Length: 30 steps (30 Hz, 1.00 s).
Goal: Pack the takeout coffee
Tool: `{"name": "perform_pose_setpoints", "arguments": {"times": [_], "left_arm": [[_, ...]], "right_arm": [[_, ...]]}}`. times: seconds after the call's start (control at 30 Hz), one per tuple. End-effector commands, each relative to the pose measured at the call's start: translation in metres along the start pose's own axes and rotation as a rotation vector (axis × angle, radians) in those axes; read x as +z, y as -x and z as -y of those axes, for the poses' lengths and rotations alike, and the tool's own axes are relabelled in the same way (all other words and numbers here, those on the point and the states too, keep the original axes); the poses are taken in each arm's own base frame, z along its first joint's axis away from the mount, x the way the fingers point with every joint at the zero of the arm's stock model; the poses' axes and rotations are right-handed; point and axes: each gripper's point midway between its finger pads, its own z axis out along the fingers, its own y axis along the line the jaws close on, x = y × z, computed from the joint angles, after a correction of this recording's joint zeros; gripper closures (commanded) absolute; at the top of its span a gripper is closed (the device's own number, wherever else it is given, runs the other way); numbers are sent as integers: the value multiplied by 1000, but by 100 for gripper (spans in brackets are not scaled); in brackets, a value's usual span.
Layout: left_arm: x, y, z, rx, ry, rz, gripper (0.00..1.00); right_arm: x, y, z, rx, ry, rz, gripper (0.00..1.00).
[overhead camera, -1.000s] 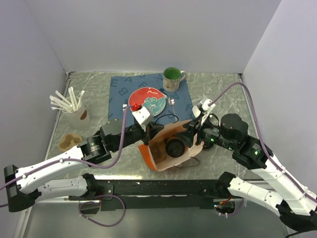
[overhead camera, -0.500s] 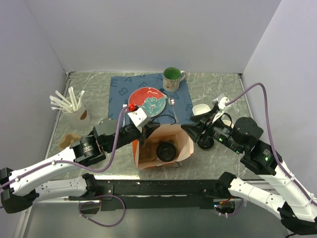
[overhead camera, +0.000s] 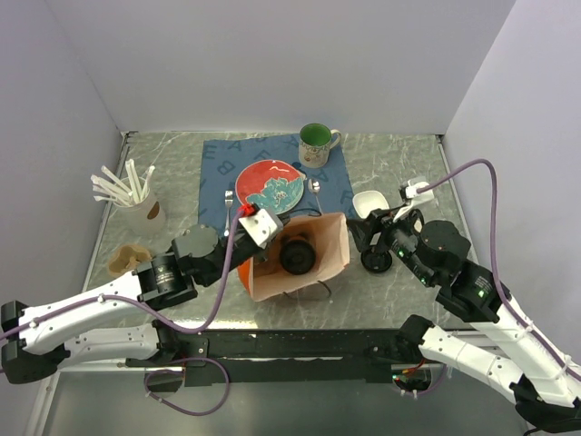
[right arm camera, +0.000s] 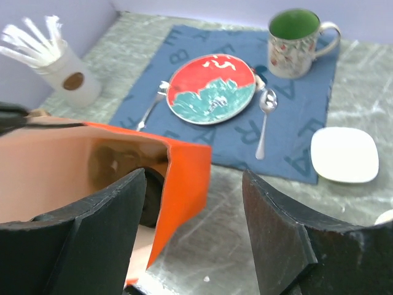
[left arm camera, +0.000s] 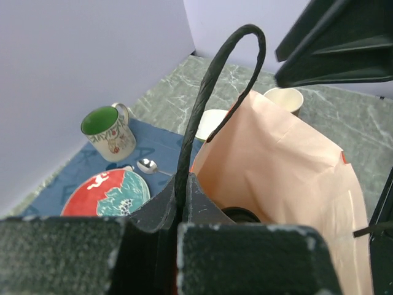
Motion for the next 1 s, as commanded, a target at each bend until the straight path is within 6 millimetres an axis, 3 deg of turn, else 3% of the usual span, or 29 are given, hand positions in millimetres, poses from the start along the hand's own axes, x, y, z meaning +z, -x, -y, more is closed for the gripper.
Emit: {"name": "perform_pose_setpoints", "arguments": {"times": [0.0,0.43,0.67,0.8,0.97], "left_arm": [[-2,29,-2,68,32,85,99],[-8,30,1,143,40,79,99],[-13,-6,1,215,52,46,99],[-13,-15,6,207,30,30,99],[-16,-18,5,223,26,28,99]], "right_arm": [[0,-13,11,33,-51,-4,28],[-3,-12,-1,17,20,-14,29],[-4,-9,-22,-53,133,-75,32],[-1,-19,-35,-61,192,-151,34],[3,-26,-31,-27,153,-180,35]]}}
